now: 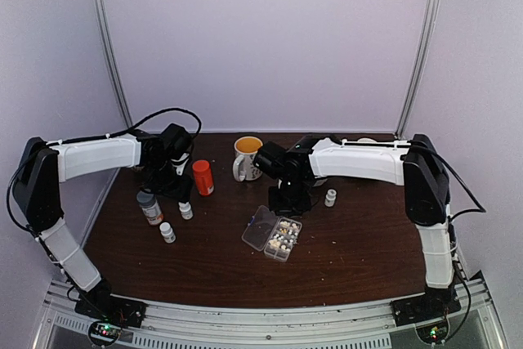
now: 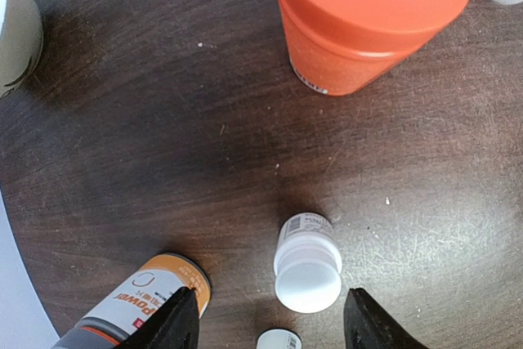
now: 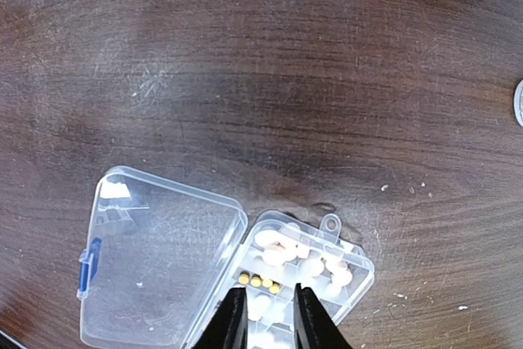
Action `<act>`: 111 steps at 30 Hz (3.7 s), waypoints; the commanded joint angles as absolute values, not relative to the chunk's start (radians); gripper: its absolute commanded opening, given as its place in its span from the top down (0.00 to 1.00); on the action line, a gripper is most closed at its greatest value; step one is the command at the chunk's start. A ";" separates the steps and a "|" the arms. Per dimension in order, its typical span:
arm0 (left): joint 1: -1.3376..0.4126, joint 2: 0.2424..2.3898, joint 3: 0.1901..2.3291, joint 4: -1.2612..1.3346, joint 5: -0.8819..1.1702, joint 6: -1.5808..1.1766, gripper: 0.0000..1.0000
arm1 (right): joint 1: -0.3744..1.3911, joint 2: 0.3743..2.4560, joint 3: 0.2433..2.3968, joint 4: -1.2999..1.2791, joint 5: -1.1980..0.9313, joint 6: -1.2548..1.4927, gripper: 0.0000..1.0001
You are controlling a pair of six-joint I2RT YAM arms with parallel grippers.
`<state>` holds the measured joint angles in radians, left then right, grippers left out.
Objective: Sort the pills into containers
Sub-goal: Place the pill in the compartment of the pill container, then pick up the pill bottle from the center of the board, then pass from the left arm to the right
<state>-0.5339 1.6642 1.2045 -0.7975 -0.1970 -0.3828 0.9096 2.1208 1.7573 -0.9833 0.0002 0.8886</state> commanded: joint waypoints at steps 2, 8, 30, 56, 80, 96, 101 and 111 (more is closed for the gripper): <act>-0.518 1.679 1.217 -0.754 -0.195 -0.370 0.36 | 0.910 2.138 1.791 -1.003 0.025 0.878 0.79; -0.518 1.702 1.203 -0.735 -0.178 -0.371 0.41 | 0.910 2.071 1.763 -0.970 0.068 0.851 0.79; -0.518 1.672 1.202 -0.769 -0.167 -0.398 0.43 | 0.907 2.016 1.721 -0.954 0.105 0.830 0.79; -0.518 1.706 1.153 -0.767 -0.164 -0.409 0.47 | 0.907 1.979 1.703 -0.914 0.105 0.794 0.79; -0.520 1.598 1.240 -0.825 0.032 -0.355 0.84 | 0.909 1.666 1.371 -0.407 -0.037 0.613 0.68; -0.565 1.542 1.312 -0.917 0.172 -0.399 0.88 | 0.909 1.416 1.032 0.069 -0.175 0.626 0.36; -0.597 1.462 1.214 -0.855 0.129 -0.529 0.89 | 0.910 1.414 1.111 0.026 -0.166 0.643 0.30; -0.619 1.359 1.287 -0.904 0.175 -0.445 0.89 | 0.902 1.390 0.937 0.364 -0.370 0.732 0.19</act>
